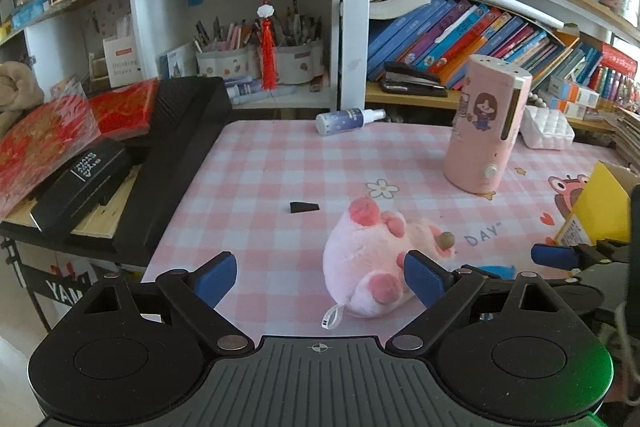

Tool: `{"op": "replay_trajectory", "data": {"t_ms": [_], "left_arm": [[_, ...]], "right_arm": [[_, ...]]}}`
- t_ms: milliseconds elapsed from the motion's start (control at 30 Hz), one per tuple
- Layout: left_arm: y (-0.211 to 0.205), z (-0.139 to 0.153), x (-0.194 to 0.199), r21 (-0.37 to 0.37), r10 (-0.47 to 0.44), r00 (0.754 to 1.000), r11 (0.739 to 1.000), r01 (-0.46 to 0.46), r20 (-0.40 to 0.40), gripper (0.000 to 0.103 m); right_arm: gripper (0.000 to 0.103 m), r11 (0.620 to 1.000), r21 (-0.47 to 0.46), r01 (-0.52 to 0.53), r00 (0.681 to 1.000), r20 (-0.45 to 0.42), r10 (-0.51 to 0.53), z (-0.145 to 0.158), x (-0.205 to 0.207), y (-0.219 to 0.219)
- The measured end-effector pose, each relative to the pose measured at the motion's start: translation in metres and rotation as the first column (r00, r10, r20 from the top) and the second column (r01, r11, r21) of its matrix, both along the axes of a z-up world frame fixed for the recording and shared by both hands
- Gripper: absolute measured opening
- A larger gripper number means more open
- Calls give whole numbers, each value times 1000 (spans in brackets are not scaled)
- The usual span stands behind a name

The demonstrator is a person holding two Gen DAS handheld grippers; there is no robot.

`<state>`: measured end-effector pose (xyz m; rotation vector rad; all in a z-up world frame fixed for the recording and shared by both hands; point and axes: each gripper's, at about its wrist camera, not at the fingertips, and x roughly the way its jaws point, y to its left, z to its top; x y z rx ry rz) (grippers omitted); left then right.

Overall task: Organize objects
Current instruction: 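Grasp the blue cloth item with the right tool while the left tool approaches the pink pig plush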

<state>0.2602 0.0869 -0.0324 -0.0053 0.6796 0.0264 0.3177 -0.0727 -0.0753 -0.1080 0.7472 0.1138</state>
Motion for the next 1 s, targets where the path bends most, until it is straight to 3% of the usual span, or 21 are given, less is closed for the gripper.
{"op": "replay_trajectory", "data": {"t_ms": [233,367,500,567,1000], "left_arm": [[5,-2,8,-14,23,1000,1000,-23,-6,93],[4,-3,12,-17,19,1000,1000,-19,-6,93],[1,-4,16,-15,12,1000,1000,-12,-7,93],[-1,-4,17,-14,8,1000,1000,-8,-6,93],[-11,-5,36,-65,-10,1000,998,10,10,95]], "right_arm": [[70,1000,-3,16,999,-43,-16,-19,24,2],[61,999,18,36,996,-77,-35,-28,31,-3],[39,998,53,23,998,-60,-20,-29,32,-5],[37,998,64,11,998,-60,-7,-28,32,-6],[36,995,59,-74,997,-14,75,9,-14,-27]]}}
